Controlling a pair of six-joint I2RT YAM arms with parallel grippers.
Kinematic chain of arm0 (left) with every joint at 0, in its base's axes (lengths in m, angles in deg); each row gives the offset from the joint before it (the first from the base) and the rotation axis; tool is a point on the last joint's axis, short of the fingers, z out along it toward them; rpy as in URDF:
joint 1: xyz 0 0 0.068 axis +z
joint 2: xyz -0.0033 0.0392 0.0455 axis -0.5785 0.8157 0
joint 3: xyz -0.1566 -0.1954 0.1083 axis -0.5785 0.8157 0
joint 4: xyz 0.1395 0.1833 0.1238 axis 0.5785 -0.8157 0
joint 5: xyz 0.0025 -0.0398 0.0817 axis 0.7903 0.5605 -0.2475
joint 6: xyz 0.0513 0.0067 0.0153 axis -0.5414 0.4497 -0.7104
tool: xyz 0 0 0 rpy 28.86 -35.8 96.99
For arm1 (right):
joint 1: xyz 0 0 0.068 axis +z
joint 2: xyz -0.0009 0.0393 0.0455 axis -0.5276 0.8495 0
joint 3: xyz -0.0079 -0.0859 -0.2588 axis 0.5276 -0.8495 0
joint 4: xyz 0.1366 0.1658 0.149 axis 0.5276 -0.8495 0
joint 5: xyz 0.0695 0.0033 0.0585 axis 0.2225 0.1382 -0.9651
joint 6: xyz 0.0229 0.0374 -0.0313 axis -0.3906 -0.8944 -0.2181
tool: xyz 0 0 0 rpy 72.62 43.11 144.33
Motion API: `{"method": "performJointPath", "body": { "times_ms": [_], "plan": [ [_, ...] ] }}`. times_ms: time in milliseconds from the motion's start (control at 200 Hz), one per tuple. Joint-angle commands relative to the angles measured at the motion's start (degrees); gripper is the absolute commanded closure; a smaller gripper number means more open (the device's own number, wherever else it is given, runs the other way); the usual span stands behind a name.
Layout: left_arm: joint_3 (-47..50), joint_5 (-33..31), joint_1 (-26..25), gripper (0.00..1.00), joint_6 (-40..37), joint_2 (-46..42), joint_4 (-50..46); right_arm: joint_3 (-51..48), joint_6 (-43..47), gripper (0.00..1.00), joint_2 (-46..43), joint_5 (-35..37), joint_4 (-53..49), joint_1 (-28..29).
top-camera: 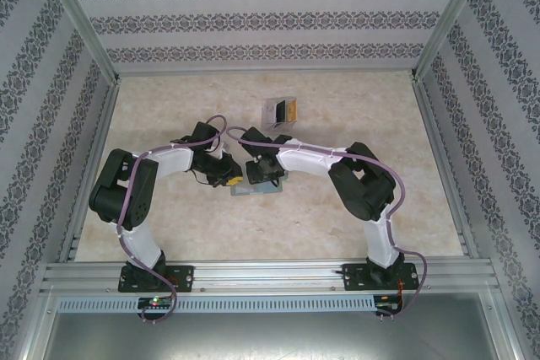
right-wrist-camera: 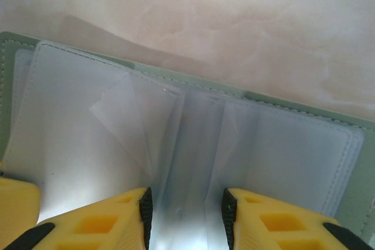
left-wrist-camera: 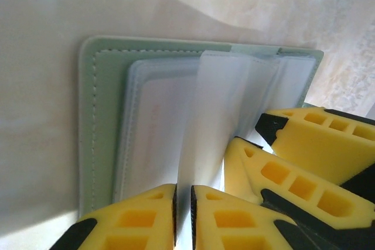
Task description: Take the credit cards out of the card holder
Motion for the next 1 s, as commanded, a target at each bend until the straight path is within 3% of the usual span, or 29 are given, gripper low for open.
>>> {"method": "performJointPath", "body": {
  "times_ms": [0,225,440,649,754,994],
  "plan": [
    [-0.56,1.59,-0.62,0.84,0.28,0.18,1.61,-2.24,-1.15,0.6,-0.58,-1.27,-0.74,-0.91],
    [-0.66,3.17,-0.61,0.78,1.29,-0.53,3.11,-4.74,-2.93,0.56,-8.07,-2.91,2.35,-2.56],
    [-1.54,7.4,-2.09,0.61,4.3,-0.44,8.22,-10.85,-4.42,0.51,-15.85,0.3,9.53,-3.04],
    [-4.44,7.74,-5.61,0.47,6.53,-0.19,10.83,-18.09,-7.04,0.49,-22.8,3.84,14.23,-4.98],
    [-6.05,6.88,-6.82,0.35,6.28,1.32,10.71,-20.16,-7.36,0.47,-25.56,5.99,14.74,-5.78],
    [-7.12,5.15,-7.03,0.26,6.22,3.92,9.96,-20.1,-7.27,0.46,-25.91,6.3,13.07,-5.93]
  ]
}}
